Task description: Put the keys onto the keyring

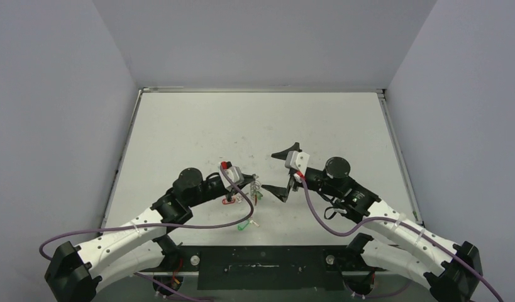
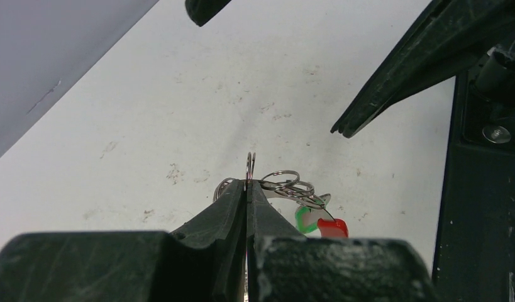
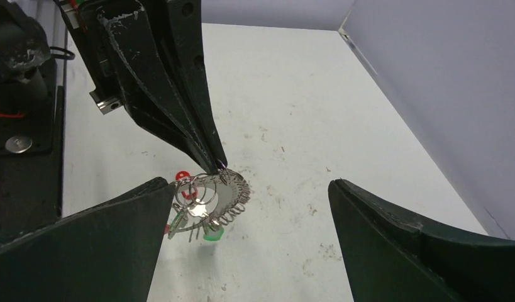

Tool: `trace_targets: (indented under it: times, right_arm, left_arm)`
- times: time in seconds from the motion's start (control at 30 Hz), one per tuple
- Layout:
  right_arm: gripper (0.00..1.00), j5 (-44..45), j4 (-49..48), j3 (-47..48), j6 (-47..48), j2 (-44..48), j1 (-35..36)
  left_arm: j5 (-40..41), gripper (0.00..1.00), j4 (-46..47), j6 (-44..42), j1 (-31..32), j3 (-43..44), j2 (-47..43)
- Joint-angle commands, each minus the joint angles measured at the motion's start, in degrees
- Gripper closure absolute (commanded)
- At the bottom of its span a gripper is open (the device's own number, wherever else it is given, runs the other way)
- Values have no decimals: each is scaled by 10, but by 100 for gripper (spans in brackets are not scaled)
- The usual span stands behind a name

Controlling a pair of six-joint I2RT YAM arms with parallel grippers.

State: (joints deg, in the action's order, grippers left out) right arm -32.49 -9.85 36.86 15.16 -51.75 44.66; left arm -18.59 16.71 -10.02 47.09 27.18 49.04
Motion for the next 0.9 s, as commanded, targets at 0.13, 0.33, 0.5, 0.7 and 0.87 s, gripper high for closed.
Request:
trace_targets:
  times: [0.13, 0.33, 0.5, 0.7, 0.87]
  right_arm:
    - [0, 70, -78, 8, -124, 7, -26]
    - [0, 134, -25, 38, -208, -10, -38]
    - [0, 189, 83, 97, -250, -47, -45]
    - [0, 216, 135, 121, -284, -78, -56]
    - [0, 229, 150, 113, -292, -85, -57]
  left_arm:
    - [-23, 100, -9, 57, -71, 102, 48]
    - [-128, 100, 22, 126, -200, 116, 61]
    - [-185, 100, 17, 152, -303, 103, 37]
    - [-229, 100, -33, 150, -396, 75, -25]
    - [-240, 100, -155, 76, -428, 70, -77]
